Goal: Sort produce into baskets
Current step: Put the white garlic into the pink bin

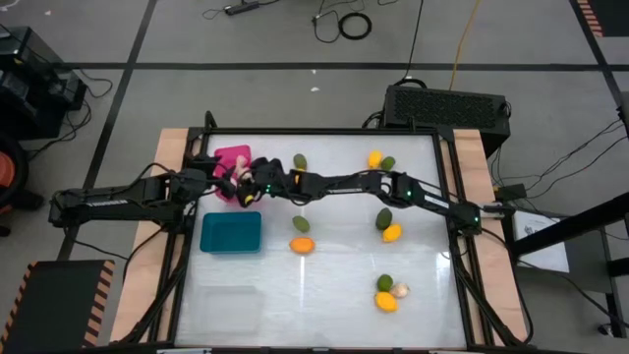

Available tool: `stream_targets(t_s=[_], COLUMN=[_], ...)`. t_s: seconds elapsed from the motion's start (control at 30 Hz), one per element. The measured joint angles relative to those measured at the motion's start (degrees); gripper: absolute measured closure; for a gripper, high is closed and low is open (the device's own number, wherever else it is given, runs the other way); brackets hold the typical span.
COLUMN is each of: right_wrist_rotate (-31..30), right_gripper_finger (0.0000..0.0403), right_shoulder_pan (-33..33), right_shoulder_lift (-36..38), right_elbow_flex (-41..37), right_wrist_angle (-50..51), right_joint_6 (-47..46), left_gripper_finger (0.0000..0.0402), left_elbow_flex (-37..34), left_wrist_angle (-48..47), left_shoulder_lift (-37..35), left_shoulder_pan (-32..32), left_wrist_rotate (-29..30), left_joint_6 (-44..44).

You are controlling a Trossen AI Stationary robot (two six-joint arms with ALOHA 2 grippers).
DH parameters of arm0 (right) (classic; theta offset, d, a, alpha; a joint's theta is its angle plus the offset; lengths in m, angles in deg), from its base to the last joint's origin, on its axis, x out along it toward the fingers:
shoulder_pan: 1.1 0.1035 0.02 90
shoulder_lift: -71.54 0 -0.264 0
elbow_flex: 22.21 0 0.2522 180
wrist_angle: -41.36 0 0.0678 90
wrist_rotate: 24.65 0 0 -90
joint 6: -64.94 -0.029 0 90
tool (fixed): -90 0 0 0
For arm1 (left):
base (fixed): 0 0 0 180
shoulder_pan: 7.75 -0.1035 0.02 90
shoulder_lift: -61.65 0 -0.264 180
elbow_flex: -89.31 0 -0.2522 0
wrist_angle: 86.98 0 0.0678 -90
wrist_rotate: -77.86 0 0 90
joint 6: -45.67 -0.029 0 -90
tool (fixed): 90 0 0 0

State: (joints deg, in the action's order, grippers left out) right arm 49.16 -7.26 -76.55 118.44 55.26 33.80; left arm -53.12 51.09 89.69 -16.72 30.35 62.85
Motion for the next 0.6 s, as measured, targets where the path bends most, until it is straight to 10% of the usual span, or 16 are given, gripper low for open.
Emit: stream_targets(t_s=[0.37, 0.6], right_wrist_rotate=[0.1, 0.1], right_gripper_finger=[0.0157, 0.0155], right_shoulder_pan=[0.0, -0.7], right_shoulder_lift=[0.3, 6.8], right_elbow_flex=[0.0, 0.0], right_wrist_angle=[1.7, 22.5], right_joint_6=[3.2, 4.6], left_gripper_finger=[0.0139, 0.0139], left_elbow_flex=[0.0, 0.0], left_wrist_angle=[0.7, 0.7], left_shoulder_lift=[0.0, 0.0], left_shoulder_pan=[0.0, 0.0], left_wrist_rotate=[0.1, 0.0], left_joint_6=[-1.0, -1.5])
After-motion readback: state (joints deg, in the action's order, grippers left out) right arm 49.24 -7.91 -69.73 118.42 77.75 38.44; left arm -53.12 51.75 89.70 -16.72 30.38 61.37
